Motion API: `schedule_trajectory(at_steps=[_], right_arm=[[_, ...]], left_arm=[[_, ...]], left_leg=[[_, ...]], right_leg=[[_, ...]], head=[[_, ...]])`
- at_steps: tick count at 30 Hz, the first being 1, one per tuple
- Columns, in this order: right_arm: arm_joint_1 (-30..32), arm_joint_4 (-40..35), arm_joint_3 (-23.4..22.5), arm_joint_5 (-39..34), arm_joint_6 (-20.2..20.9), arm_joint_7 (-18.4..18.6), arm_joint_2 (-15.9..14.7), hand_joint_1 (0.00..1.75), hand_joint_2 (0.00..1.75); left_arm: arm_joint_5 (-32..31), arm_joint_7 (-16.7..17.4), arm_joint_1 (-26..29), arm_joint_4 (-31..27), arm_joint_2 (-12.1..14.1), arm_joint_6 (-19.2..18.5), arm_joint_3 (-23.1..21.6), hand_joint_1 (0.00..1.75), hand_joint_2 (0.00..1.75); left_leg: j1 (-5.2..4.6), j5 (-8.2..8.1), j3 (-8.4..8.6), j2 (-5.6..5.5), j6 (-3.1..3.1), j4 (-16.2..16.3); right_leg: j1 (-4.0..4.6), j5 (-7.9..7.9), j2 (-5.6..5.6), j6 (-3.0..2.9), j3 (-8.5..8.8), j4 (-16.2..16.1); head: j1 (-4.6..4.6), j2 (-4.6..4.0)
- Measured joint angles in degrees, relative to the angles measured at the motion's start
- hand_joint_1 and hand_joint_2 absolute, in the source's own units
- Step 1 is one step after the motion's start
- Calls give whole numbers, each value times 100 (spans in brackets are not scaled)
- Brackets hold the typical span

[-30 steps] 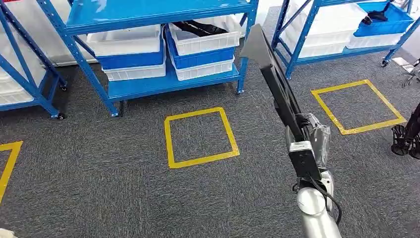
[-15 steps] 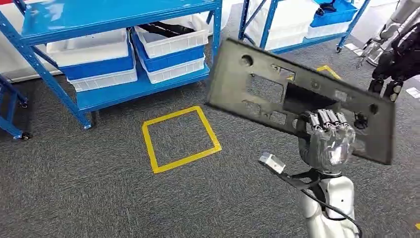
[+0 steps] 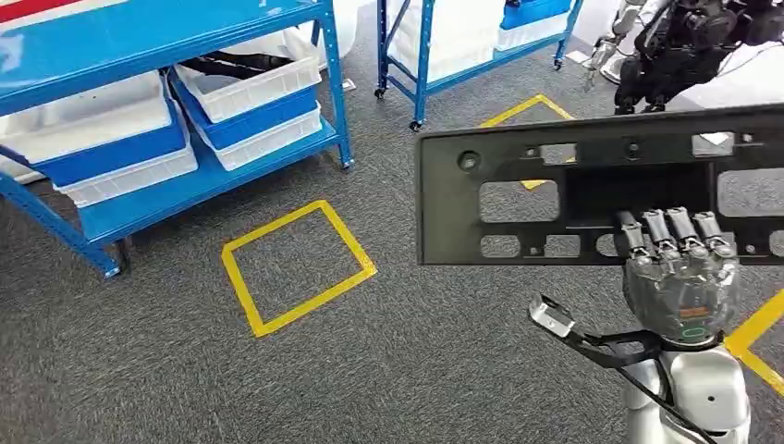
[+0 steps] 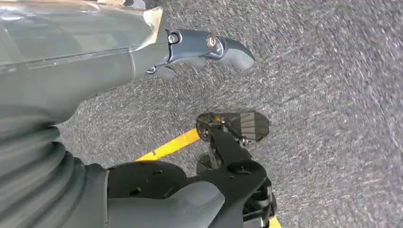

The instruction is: Take the parts from the cabinet and place them on the table.

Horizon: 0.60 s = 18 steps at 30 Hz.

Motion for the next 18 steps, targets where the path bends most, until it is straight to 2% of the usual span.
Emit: schedule_trajectory(at_steps=[1,2,3,4,5,6,7,8,9,10,12,13,14,15,16,17,18], right_arm=[[-25,24,-69,11,0,11,2,175,175],[-43,39,-100,11,0,54,4,175,175],[-43,61,-117,11,0,134,2,175,175],[-31,92,-142,11,0,285,4,175,175],[-20,129,-166,11,0,456,-17,175,175],[-7,166,-192,11,0,572,-67,175,175],[2,195,-203,13,0,678,-120,175,175],[6,216,-207,13,0,785,-166,175,175],[14,238,-209,15,0,914,-208,175,175],[8,267,-209,20,0,1032,-241,175,175],[31,324,-209,20,0,1145,-317,175,175],[51,350,-207,20,0,1196,-345,175,175],[77,369,-205,20,0,1256,-393,175,175],[132,398,-194,20,0,1327,-457,175,175],[139,430,-186,20,0,1398,-537,175,175],[143,463,-168,20,0,1460,-586,175,175],[178,509,-146,20,-2,1530,-621,175,175]], left_arm=[[0,2,9,0,-2,0,13,0,175],[0,11,25,2,-2,0,26,0,175],[-9,20,37,2,-2,0,52,0,175],[-15,31,42,4,-7,-2,66,0,175],[-24,41,41,4,-7,0,74,0,175],[-26,42,39,4,-7,0,83,0,175],[-37,46,39,4,-7,0,96,0,175],[-42,57,40,4,-4,2,107,0,175],[-42,77,41,4,-4,7,109,0,175],[-42,98,46,7,-4,9,116,0,175],[-44,111,43,4,-4,15,140,0,175],[-46,122,46,4,-4,15,146,0,175],[-50,129,44,4,-4,15,149,0,175],[-57,142,25,4,-7,18,151,0,175],[-66,144,27,4,-7,13,157,0,175],[-90,151,35,4,-7,11,166,0,175],[-105,151,44,4,-7,0,183,0,175]], left_leg=[[14,-239,-134,-232,-14,320],[22,-479,-318,-329,-27,746],[31,-664,-511,-370,-42,1169],[41,-733,-656,-379,-56,1488],[51,-649,-658,-379,-63,1498],[69,-461,-559,-384,-63,1278],[94,-194,-353,-416,-66,854],[125,58,-119,-528,-62,365],[156,98,47,-787,-48,28],[157,48,64,-965,-40,-74],[95,58,29,-812,-3,-50],[65,66,33,-743,35,-53],[92,121,43,-656,108,-120],[95,169,44,-564,158,-168],[92,173,29,-515,188,-173],[84,177,25,-431,216,-172],[77,176,16,-336,218,-172]], right_leg=[[2,34,51,-63,-15,6],[10,48,114,-84,-37,7],[22,60,191,-98,-55,10],[29,63,279,-96,-65,14],[28,65,360,-93,-64,18],[22,65,434,-89,-62,34],[15,64,519,-86,-63,57],[10,62,593,-83,-67,85],[4,59,653,-78,-84,106],[66,71,721,-11,-158,136],[1,121,848,88,-238,122],[-3,147,923,128,-253,100],[46,161,973,178,-347,98],[19,97,669,168,-361,235],[38,-57,427,152,-491,480],[35,-269,312,118,-689,897],[23,-454,269,106,-903,1349]], head=[[0,0],[0,0],[-4,0],[-4,0],[-6,0],[-6,0],[-2,0],[-11,0],[-6,0],[2,0],[0,0],[-4,0],[-11,0],[0,0],[45,0],[64,0],[57,0]])
